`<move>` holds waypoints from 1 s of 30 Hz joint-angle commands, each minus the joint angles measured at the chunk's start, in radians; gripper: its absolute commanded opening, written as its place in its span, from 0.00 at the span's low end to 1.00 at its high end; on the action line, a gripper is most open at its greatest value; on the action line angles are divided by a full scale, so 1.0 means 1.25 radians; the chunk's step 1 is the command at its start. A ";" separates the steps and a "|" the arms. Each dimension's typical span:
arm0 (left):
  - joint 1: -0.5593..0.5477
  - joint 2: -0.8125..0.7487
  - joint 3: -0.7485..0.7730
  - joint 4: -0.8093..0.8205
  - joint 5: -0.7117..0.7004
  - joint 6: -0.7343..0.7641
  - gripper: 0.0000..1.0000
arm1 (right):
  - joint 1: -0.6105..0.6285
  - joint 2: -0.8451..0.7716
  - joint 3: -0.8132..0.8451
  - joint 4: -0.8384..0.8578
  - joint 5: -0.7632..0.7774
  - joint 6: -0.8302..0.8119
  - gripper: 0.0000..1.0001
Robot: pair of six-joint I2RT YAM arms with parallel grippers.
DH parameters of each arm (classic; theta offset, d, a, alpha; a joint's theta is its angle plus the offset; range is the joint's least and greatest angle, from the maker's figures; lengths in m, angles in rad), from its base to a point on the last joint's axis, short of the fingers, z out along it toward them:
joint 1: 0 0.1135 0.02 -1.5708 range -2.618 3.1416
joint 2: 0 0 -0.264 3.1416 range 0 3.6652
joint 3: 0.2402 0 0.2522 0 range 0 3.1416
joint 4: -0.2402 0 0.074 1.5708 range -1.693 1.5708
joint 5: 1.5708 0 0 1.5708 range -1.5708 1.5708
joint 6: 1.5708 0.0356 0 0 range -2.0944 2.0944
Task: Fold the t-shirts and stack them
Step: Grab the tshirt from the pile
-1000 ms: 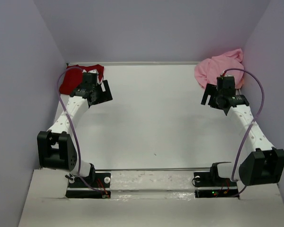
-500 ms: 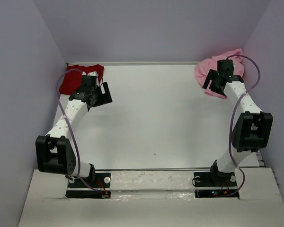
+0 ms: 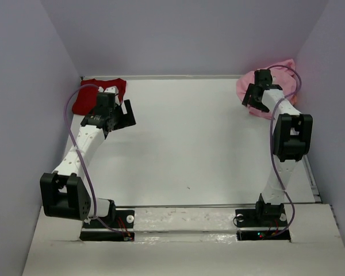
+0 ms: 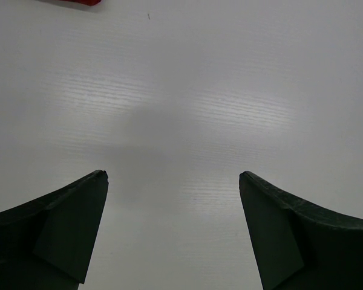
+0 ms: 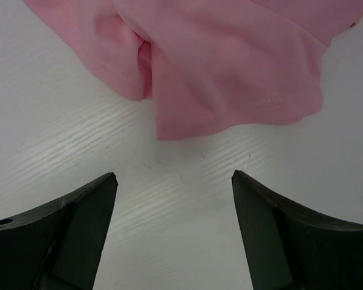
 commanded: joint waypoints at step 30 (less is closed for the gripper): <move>0.003 0.051 0.076 0.013 0.023 0.010 0.99 | -0.040 0.047 0.100 -0.024 -0.126 0.043 0.00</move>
